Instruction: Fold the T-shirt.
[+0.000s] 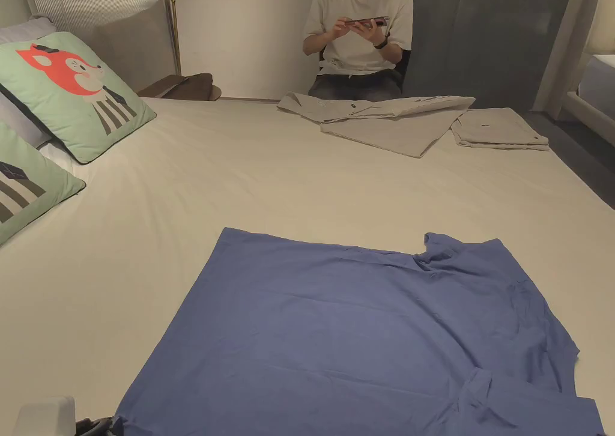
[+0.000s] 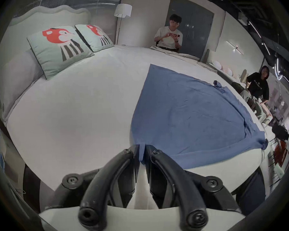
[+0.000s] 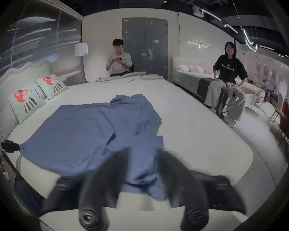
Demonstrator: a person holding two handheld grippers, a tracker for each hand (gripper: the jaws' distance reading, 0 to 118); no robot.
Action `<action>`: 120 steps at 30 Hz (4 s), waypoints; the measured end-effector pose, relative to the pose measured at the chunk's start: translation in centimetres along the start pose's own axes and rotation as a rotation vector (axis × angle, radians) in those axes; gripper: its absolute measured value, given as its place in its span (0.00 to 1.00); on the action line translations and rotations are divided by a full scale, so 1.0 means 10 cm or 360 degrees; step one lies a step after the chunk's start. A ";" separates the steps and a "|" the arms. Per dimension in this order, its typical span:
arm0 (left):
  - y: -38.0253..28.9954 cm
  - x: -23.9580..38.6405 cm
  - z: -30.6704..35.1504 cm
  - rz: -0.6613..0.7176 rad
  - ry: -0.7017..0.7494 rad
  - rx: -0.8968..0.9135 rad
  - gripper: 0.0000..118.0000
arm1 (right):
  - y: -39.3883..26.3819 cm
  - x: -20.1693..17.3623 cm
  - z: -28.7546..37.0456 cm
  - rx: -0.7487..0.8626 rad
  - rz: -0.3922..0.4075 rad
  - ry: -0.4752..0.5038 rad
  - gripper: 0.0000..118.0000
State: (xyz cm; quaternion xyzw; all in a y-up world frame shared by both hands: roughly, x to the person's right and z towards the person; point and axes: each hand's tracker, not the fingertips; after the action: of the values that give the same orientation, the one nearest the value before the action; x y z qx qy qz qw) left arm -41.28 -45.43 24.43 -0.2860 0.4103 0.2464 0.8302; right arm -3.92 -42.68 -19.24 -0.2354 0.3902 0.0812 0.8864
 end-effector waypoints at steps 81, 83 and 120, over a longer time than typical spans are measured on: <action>1.00 0.60 -0.51 -0.0004 0.0076 0.0423 0.00 | 0.82 -0.04 -0.89 0.0272 0.0036 -0.0023 0.00; 1.04 0.47 -0.59 0.0033 0.0080 0.0346 0.01 | 0.79 -0.04 -0.89 0.0266 0.0033 -0.0017 0.00; 1.14 0.57 -1.18 0.0035 0.0114 -0.0203 0.06 | 0.40 0.28 -1.68 -0.0416 -0.0067 0.0066 0.09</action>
State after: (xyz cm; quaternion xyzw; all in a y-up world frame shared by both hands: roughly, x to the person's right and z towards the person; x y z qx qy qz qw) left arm -51.95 -44.31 10.74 -0.3424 0.4262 0.2708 0.7923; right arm -14.25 -47.40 -32.53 -0.3586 0.3894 0.1079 0.8415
